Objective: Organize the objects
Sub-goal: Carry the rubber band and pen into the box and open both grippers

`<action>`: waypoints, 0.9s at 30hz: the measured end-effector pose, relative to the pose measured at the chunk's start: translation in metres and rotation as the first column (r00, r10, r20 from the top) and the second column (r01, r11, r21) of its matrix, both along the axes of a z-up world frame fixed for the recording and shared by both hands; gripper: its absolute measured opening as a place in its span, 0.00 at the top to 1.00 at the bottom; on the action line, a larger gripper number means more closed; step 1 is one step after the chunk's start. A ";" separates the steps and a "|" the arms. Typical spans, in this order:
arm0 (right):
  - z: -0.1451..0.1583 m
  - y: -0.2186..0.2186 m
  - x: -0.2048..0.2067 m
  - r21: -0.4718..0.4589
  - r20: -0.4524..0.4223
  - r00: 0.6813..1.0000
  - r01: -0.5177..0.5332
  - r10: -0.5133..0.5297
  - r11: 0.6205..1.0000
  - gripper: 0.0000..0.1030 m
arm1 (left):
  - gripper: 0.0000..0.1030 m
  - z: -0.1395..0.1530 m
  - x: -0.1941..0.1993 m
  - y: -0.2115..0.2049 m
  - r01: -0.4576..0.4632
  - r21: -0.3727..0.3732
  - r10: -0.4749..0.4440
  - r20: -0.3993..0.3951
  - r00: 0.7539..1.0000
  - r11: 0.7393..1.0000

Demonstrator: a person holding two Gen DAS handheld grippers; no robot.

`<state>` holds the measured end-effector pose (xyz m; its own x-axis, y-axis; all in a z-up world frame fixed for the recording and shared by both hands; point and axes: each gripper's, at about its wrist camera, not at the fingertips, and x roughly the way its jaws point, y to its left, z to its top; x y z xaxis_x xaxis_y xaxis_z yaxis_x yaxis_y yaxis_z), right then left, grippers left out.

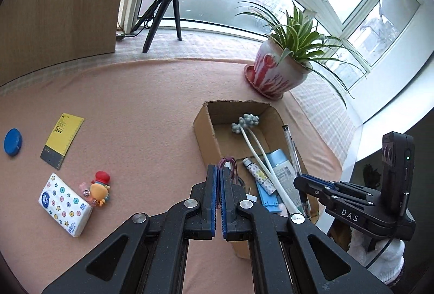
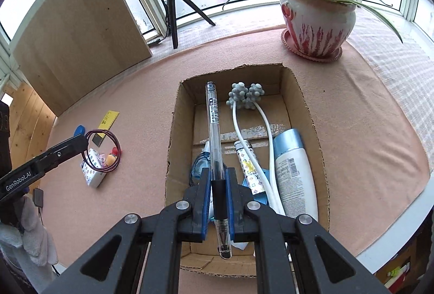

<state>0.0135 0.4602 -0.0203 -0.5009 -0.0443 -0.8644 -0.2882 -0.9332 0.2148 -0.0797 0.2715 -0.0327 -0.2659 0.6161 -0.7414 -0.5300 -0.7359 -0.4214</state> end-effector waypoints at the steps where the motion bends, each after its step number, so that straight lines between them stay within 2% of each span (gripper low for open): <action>1: -0.001 0.004 0.003 -0.003 0.002 1.000 0.006 -0.006 1.000 0.91 | 0.98 0.000 0.004 0.008 0.014 0.000 -0.014 -0.001 1.000 1.000; 9: -0.007 0.026 0.015 -0.023 0.005 0.999 0.040 -0.040 0.999 0.91 | 0.98 -0.004 0.024 0.055 0.087 -0.015 -0.087 -0.003 0.996 0.996; 18: -0.010 0.036 0.015 -0.024 0.008 0.999 0.051 -0.051 0.998 0.91 | 0.98 -0.009 0.027 0.067 0.113 -0.030 -0.112 0.014 0.994 0.993; 21: -0.010 0.034 0.014 -0.025 0.006 0.999 0.048 -0.048 0.999 0.89 | 0.88 -0.011 0.025 0.064 0.112 -0.033 -0.111 0.028 0.993 0.993; 22: -0.010 0.034 0.014 -0.019 0.005 0.999 0.051 -0.051 0.998 0.88 | 0.87 -0.011 0.025 0.062 0.106 -0.036 -0.105 0.025 0.994 0.994; 24: -0.010 0.032 0.013 -0.016 0.004 0.999 0.050 -0.050 0.999 0.75 | 0.87 -0.011 0.023 0.058 0.100 -0.042 -0.099 0.025 0.995 0.994; 27: -0.008 0.028 0.012 -0.008 -0.003 0.999 0.049 -0.049 0.999 0.72 | 0.87 -0.013 0.020 0.050 0.083 -0.049 -0.082 0.030 0.996 0.995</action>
<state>0.0256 0.4877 -0.0278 -0.5058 -0.0263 -0.8622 -0.3326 -0.9163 0.2230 -0.0598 0.3211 -0.0461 -0.1944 0.5969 -0.7784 -0.5781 -0.7108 -0.4006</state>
